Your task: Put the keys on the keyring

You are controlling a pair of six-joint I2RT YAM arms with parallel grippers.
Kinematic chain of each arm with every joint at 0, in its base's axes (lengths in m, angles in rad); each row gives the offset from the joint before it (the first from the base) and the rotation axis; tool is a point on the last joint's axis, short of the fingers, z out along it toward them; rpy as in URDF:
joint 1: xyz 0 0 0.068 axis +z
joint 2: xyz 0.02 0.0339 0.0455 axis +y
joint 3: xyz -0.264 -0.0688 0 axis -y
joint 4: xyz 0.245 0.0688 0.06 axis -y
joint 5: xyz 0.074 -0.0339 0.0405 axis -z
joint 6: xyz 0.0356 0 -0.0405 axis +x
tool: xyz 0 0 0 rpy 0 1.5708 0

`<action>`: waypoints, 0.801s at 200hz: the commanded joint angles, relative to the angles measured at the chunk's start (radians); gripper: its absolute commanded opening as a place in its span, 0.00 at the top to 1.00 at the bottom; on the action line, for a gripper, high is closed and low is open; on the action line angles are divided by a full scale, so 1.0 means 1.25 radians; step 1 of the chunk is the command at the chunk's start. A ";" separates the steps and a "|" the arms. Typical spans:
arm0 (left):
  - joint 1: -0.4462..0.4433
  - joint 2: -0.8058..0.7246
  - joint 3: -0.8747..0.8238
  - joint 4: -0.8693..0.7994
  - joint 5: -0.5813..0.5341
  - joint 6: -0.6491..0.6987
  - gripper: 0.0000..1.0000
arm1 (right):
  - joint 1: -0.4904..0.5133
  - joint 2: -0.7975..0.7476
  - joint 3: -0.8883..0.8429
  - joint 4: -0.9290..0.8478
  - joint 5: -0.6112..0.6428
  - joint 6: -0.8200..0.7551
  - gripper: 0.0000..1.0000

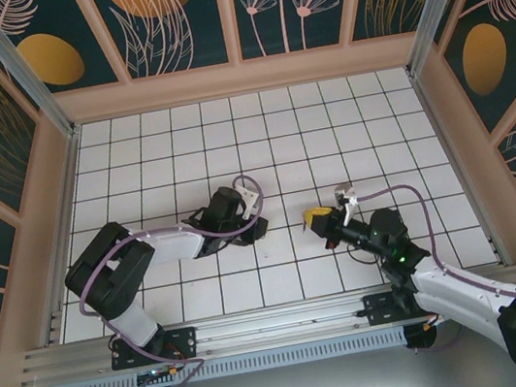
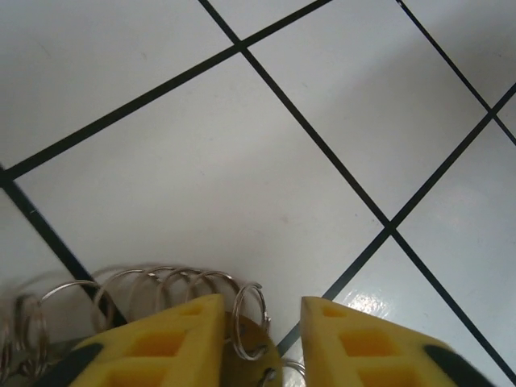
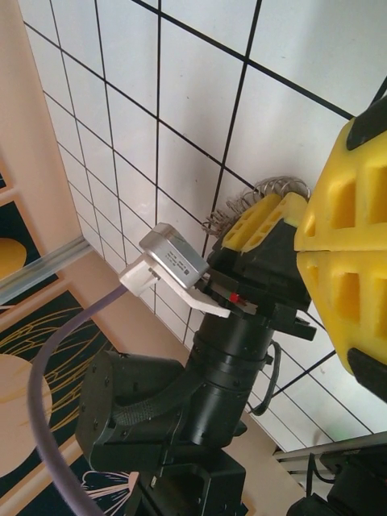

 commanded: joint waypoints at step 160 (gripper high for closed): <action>-0.109 -0.131 -0.011 -0.191 -0.140 0.148 0.46 | -0.008 -0.056 -0.039 0.012 0.006 0.042 1.00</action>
